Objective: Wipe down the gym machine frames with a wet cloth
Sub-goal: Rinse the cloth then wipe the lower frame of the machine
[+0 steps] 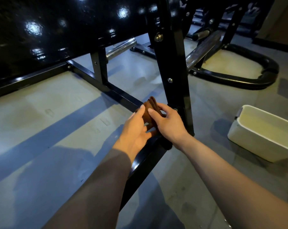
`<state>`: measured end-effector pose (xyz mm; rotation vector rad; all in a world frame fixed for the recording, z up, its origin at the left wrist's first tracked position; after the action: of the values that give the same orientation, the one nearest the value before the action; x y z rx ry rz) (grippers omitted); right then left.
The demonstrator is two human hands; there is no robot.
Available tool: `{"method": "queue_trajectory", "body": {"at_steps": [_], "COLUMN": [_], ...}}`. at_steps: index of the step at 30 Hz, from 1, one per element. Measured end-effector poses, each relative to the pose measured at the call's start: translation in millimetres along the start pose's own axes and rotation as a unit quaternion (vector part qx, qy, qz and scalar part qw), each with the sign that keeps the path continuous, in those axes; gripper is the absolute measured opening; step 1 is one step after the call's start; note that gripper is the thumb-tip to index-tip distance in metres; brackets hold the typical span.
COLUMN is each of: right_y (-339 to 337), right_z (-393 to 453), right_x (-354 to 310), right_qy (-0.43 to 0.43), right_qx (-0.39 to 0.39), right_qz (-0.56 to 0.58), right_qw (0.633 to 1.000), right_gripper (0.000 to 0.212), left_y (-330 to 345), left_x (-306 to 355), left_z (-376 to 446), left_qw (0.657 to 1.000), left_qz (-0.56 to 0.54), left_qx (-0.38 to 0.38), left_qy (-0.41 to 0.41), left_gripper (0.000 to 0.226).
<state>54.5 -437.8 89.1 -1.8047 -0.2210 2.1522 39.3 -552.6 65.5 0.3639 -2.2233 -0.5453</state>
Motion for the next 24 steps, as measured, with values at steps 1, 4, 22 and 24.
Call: {"method": "queue_trajectory", "body": {"at_steps": [1, 4, 22, 24], "right_y": [-2, -13, -30, -32], "right_z": [2, 2, -2, -2], "right_x": [5, 15, 13, 17], "right_qy": [0.008, 0.044, 0.043, 0.096], "right_qx": [0.017, 0.070, 0.064, 0.005], "right_qz": [0.011, 0.038, 0.001, 0.031], "right_qw": [1.000, 0.996, 0.997, 0.995], "right_gripper": [0.022, 0.026, 0.030, 0.031], "left_y": [-3, -10, -10, -7], "left_x": [-1, 1, 2, 3], "left_z": [1, 4, 12, 8], "left_qw": [1.000, 0.999, 1.000, 1.000], "left_qz": [0.002, 0.005, 0.015, -0.003], "left_qx": [0.008, 0.030, -0.003, -0.008], "left_qy": [-0.005, -0.012, -0.009, -0.010], "left_gripper": [0.035, 0.034, 0.022, 0.018]}}
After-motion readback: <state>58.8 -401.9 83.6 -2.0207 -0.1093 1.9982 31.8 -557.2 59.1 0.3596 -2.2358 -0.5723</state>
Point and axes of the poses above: each hand's wrist, its own z-axis towards the middle knuckle, its own y-axis out of the palm, x = y × z, the point moved 4 cm from there along z, towards the middle knuckle, and after that the axes turned 10 degrees about -y, right-handed, at the moved point
